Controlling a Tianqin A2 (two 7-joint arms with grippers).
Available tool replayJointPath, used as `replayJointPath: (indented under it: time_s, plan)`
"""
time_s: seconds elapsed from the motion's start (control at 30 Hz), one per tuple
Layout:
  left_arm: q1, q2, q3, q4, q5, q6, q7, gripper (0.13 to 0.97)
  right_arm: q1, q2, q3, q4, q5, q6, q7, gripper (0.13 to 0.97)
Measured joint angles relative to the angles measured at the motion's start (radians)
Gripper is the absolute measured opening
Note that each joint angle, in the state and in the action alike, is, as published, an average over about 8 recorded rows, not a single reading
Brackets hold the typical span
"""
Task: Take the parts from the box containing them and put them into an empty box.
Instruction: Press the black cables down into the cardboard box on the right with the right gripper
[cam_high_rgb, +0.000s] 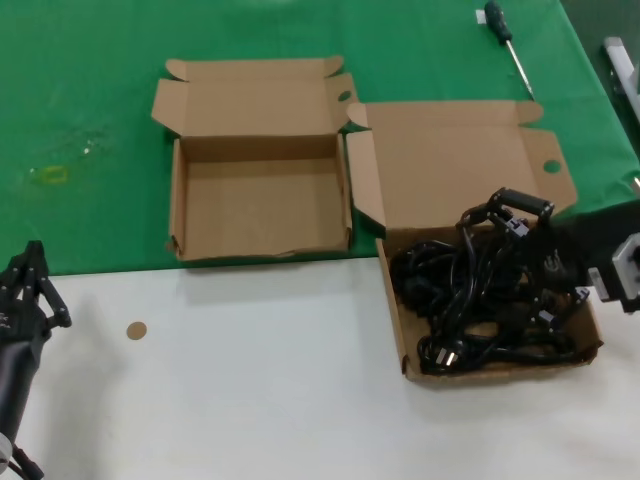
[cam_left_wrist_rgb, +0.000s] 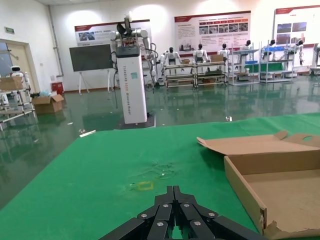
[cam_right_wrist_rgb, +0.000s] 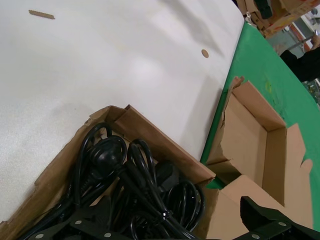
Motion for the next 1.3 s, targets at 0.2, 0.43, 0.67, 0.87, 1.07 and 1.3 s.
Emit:
replayJointPath:
  time_s: [0.2, 0.43, 0.67, 0.87, 1.07, 1.3]
  plan:
    - [0.000, 0.000, 0.000, 0.000, 0.000, 0.000, 0.000, 0.152, 0.008, -0.008, -0.011, -0.022, -0.015, -0.002, -0.009, 0.902]
    - [0.000, 0.000, 0.000, 0.000, 0.000, 0.000, 0.000, 0.152, 0.009, -0.010, -0.023, -0.050, -0.032, -0.005, -0.021, 0.808]
    - [0.000, 0.000, 0.000, 0.000, 0.000, 0.000, 0.000, 0.152, 0.011, -0.012, -0.028, -0.070, -0.042, -0.004, -0.029, 0.756]
    - [0.000, 0.000, 0.000, 0.000, 0.000, 0.000, 0.000, 0.152, 0.018, -0.018, -0.027, -0.082, -0.044, -0.001, -0.041, 0.600]
    - [0.000, 0.000, 0.000, 0.000, 0.000, 0.000, 0.000, 0.152, 0.028, -0.033, -0.023, -0.096, -0.042, 0.009, -0.072, 0.472]
    - [0.000, 0.000, 0.000, 0.000, 0.000, 0.000, 0.000, 0.152, 0.036, -0.043, -0.019, -0.103, -0.039, 0.017, -0.086, 0.331]
